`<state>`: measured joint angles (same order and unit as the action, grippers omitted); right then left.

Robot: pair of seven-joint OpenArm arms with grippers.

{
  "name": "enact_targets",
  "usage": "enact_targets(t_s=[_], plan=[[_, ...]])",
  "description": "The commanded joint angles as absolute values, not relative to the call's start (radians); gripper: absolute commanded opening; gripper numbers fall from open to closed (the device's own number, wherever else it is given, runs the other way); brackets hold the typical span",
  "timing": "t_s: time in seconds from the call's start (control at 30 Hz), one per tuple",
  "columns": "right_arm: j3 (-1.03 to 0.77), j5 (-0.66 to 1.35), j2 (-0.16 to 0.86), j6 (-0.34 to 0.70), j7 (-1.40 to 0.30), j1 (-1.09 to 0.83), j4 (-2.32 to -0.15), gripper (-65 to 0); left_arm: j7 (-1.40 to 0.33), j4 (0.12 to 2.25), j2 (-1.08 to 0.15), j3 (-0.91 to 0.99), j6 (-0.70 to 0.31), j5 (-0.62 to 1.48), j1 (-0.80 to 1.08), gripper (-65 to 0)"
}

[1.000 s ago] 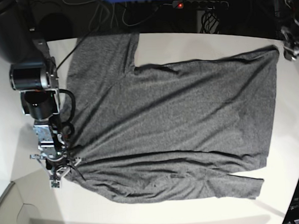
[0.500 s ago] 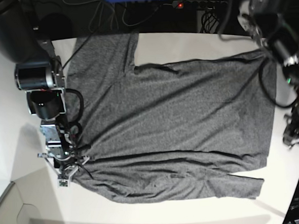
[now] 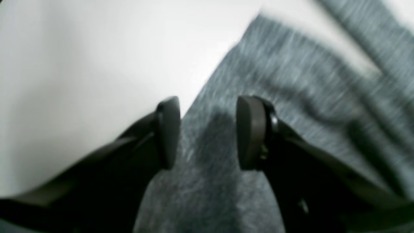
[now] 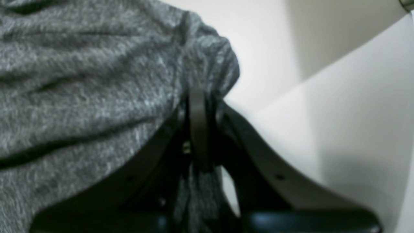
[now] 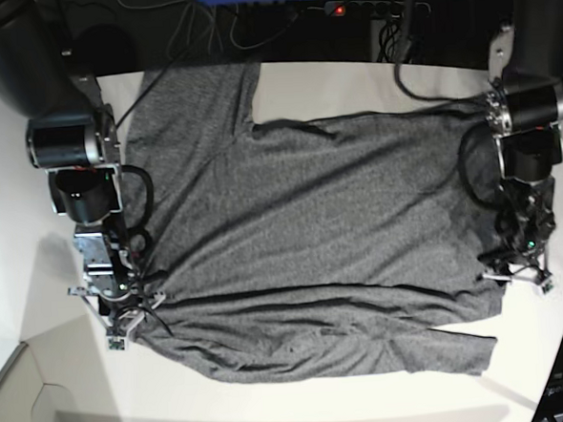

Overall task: Layout the t-shirt on the table in an organized manner, then fold the t-shirt properly
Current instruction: 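Release the left gripper and move it down to the shirt's side edge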

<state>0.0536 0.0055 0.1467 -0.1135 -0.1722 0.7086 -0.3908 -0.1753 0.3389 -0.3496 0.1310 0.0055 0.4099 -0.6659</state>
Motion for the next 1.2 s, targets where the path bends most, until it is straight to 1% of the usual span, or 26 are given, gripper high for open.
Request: enact_targets(t_s=[0.0,0.1,0.27,0.37,0.43,0.47,0.5,0.53,0.57,0.6,0.63,0.7,0.77,0.87,1.07,1.17], plan=[[0.053,0.005,0.153,-0.127,-0.163,0.739,-0.407,-64.2,-0.125,0.348,-0.364,0.107,0.002,0.410,-0.714,-37.1],[0.053,0.005,0.153,-0.127,-0.163,0.739,-0.407,-64.2,-0.119,0.343,-0.363,0.068,0.002,0.412,-0.713,-37.2],[0.053,0.005,0.151,-0.127,-0.163,0.739,-0.407,-64.2,-0.113,0.286,-0.361,0.067,0.001,0.412,-0.710,-37.4],[0.053,0.005,0.150,-0.127,-0.163,0.739,-0.407,-64.2,-0.113,0.269,-0.338,0.061,0.001,0.404,-0.704,-38.2],[0.053,0.005,0.150,-0.127,-0.163,0.739,-0.407,-64.2,-0.113,0.282,-0.335,0.061,0.001,0.404,-0.674,-42.8],[0.053,0.005,0.150,-0.127,-0.163,0.739,-0.407,-64.2,-0.113,0.291,-0.334,0.061,0.001,0.404,-0.661,-47.1],[0.053,0.005,0.150,-0.127,-0.163,0.739,-0.407,-64.2,-0.113,0.300,-0.332,0.061,0.001,0.404,-0.648,-52.9],[0.053,0.004,0.150,-0.127,-0.163,0.739,-0.407,-64.2,-0.113,0.303,-0.325,0.061,0.001,0.404,-0.639,-60.6],[0.053,0.004,0.150,-0.127,-0.163,0.737,-0.407,-64.2,-0.113,0.306,-0.317,0.061,0.001,0.404,-0.634,-65.0],[0.053,0.004,0.150,-0.127,-0.163,0.737,-0.407,-64.2,-0.113,0.306,-0.314,0.061,0.001,0.404,-0.630,-65.0],[0.053,0.004,0.150,-0.127,-0.163,0.737,-0.407,-64.2,-0.113,0.308,-0.314,0.061,0.001,0.404,-0.625,-63.5],[0.053,0.004,0.150,-0.127,-0.163,0.737,-0.407,-64.2,-0.113,0.309,-0.312,0.067,0.001,0.409,-0.624,-65.0],[0.053,0.004,0.150,-0.127,-0.163,0.737,-0.407,-64.2,-0.113,0.312,-0.314,0.070,0.001,0.412,-0.625,-65.0],[0.053,0.004,0.150,-0.127,-0.163,0.737,-0.407,-64.2,-0.114,0.450,-0.315,0.070,0.001,0.414,-0.595,-64.9],[0.054,0.002,0.150,-0.127,-0.163,0.737,-0.404,-64.2,-0.120,0.892,-0.315,0.061,0.002,0.404,-0.395,-64.9],[0.054,0.002,0.150,-0.127,-0.163,0.725,-0.407,-64.2,-0.120,1.052,-0.309,0.059,0.002,0.403,-0.308,-64.9]])
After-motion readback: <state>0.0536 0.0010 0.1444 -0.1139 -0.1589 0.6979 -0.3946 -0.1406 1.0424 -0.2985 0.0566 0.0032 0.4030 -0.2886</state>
